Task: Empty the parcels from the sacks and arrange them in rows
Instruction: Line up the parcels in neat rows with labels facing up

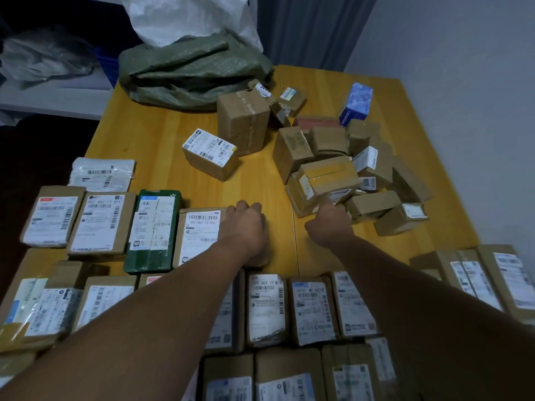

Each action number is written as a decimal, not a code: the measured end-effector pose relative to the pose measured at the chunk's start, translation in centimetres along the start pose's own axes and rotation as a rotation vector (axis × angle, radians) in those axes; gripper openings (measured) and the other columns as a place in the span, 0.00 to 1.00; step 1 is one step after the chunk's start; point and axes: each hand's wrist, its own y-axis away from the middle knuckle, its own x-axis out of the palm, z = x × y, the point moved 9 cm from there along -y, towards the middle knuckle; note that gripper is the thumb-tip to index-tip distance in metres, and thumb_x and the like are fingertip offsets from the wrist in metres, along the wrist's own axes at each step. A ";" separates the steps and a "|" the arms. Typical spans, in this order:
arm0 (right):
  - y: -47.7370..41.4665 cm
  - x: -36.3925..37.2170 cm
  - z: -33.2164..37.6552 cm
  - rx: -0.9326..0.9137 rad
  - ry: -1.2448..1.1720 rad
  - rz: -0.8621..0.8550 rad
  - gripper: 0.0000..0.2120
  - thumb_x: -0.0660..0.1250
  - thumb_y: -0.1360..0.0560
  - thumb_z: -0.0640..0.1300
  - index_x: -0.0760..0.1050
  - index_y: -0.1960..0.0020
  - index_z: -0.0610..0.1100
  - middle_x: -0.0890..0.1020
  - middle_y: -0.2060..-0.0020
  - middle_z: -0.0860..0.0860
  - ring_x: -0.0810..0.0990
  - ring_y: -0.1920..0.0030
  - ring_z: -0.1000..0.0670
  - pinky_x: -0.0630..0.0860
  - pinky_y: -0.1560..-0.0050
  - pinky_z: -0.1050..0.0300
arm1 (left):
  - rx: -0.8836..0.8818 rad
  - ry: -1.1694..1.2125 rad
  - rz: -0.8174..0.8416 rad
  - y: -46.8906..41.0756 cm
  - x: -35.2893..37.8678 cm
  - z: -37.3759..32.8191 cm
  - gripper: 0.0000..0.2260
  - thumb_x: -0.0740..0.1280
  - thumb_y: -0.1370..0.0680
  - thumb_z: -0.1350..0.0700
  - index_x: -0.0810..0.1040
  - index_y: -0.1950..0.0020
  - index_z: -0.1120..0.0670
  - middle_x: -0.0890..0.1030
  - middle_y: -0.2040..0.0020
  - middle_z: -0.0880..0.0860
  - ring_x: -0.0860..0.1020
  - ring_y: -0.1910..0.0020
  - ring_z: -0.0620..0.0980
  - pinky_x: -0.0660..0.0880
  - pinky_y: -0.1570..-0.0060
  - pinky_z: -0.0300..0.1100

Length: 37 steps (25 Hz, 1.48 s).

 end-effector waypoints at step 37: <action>-9.1 -4.6 3.2 -0.591 0.432 0.059 0.50 0.78 0.33 0.50 0.52 0.21 0.46 0.63 0.30 0.40 0.62 0.29 0.38 0.62 0.27 0.40 | -0.212 0.106 -0.121 -2.7 1.6 -3.3 0.21 0.61 0.22 0.65 0.69 0.29 0.58 0.74 0.36 0.60 0.69 0.35 0.60 0.68 0.40 0.49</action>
